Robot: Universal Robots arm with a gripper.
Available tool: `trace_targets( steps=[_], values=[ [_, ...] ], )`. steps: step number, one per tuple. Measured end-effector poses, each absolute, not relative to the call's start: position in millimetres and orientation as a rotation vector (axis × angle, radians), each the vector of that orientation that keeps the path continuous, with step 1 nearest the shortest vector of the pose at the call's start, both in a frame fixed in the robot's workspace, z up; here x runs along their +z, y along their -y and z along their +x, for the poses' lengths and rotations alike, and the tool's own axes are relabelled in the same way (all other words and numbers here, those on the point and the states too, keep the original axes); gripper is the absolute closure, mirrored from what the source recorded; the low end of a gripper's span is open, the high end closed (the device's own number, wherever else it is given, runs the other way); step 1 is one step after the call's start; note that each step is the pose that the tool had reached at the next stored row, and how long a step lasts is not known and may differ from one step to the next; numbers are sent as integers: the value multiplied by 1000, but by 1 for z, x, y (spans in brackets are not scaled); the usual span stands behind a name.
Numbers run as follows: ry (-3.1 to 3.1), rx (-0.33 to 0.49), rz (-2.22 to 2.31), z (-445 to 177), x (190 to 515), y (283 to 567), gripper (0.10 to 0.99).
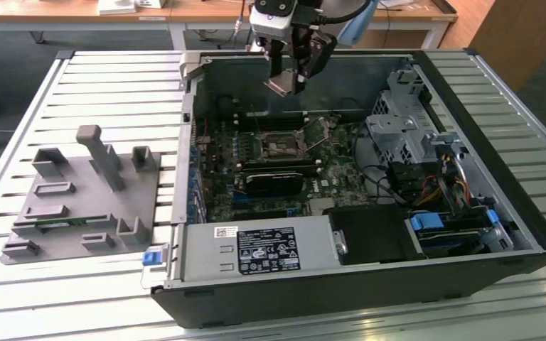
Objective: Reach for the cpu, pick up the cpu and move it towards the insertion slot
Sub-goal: 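Pick up the cpu and move it towards the insertion slot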
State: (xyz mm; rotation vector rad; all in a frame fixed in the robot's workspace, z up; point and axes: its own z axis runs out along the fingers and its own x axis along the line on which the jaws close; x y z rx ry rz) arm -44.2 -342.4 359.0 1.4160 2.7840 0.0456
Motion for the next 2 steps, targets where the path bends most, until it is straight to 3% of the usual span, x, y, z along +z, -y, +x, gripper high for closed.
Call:
trace_targets(
  steps=[2],
  values=[
    [-2784, 46, 1416, -44, 359, 342, 545]
  ],
)
